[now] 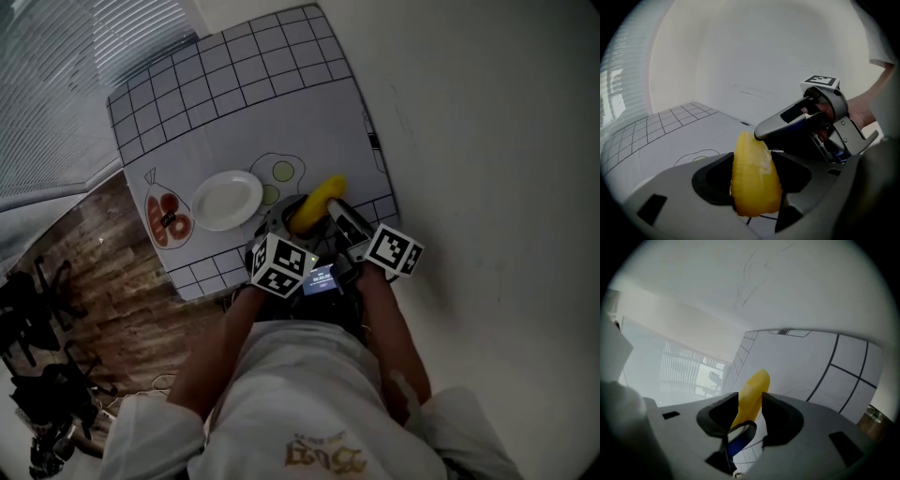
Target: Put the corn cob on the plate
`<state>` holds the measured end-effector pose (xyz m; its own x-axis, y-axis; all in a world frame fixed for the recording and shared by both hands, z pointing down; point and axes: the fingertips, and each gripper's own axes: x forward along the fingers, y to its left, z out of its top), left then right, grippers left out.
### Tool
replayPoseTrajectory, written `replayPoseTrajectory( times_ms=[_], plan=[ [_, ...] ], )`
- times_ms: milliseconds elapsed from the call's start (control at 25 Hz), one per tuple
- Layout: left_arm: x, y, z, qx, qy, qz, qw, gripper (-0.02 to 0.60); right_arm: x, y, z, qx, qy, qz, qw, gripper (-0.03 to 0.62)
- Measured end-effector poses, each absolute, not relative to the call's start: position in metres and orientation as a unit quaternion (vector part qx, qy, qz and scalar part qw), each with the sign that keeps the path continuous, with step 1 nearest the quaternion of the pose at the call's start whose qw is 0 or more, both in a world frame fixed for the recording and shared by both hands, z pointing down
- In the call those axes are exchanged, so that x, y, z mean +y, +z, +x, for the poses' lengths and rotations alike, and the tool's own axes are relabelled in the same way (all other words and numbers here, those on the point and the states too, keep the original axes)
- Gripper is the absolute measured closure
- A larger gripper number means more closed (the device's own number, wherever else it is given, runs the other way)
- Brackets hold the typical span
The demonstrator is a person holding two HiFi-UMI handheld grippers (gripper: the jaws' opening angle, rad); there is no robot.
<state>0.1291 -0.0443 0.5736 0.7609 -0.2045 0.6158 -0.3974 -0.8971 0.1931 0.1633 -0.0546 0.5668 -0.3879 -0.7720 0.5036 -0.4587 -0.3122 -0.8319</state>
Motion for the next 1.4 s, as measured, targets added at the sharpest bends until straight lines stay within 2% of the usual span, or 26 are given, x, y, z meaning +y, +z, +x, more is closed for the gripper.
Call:
replayPoseTrajectory(
  times_ms=[880,1400],
  plan=[
    [-0.089,0.498,0.066,-0.266,0.244,0.924,0.127,0.327,-0.104,0.488,0.098,0.65,-0.563,-0.496,0.117,0.447],
    [-0.096,0.493,-0.005,-0.358,0.231,0.891,0.155,0.327,-0.118,0.482,0.024,0.696,-0.572,-0.431,0.051,0.447]
  ],
)
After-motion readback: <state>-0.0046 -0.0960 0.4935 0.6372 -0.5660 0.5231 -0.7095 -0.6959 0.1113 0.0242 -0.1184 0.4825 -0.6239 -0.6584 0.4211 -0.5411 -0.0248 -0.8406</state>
